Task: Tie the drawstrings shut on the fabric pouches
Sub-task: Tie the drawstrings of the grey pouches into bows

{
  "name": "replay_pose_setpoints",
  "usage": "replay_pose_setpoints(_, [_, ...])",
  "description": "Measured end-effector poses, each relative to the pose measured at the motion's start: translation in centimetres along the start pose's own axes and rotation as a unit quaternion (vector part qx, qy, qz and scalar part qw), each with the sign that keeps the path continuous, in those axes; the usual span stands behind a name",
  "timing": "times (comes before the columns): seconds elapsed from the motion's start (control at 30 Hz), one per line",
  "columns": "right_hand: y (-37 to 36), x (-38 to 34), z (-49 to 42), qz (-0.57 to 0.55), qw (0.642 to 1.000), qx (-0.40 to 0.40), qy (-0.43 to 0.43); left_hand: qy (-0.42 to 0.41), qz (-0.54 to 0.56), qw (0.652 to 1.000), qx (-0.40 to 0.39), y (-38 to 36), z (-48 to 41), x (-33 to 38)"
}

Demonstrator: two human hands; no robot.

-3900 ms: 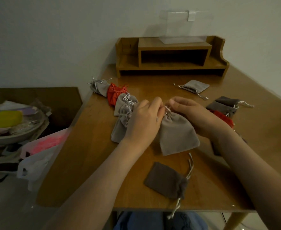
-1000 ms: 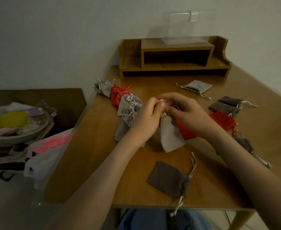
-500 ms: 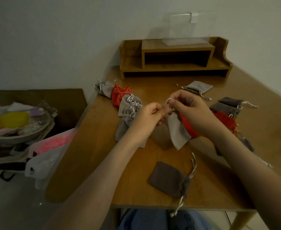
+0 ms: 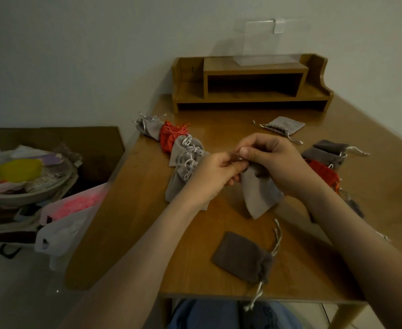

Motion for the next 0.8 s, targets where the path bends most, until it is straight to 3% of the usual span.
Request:
replay_pose_setpoints(0.13, [-0.02, -0.07, -0.07, 0.026, 0.999, -0.008, 0.027, -0.012, 0.006, 1.0, 0.017, 0.13, -0.02, 0.27])
replay_pose_setpoints(0.23, [-0.07, -0.17, -0.16, 0.117, 0.99, -0.037, 0.065, 0.009, 0.001, 1.0, 0.021, 0.18, -0.12, -0.28])
replay_pose_setpoints(0.33, [-0.38, -0.27, -0.36, 0.231, 0.965, -0.045, 0.119, 0.014, -0.011, 0.999, 0.027, 0.17, -0.11, -0.62])
replay_pose_setpoints(0.6, [0.02, -0.02, -0.51, 0.322, 0.927, 0.004, 0.195, -0.011, -0.062, 0.998, 0.028, 0.16, -0.19, -0.45])
replay_pose_setpoints(0.8, [-0.51, -0.46, -0.35, 0.391, 0.874, 0.02, 0.287, -0.004, -0.069, 0.997, 0.028, 0.3, -0.34, -0.49])
Point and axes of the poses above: each hand's wrist, its own z-axis away from the middle knuckle, its own y-axis out of the back of the hand, x = y × z, the point moved 6 cm from there along -z, towards the middle knuckle, and after that the axes turned 8 degrees about x, right-handed, at the moved point
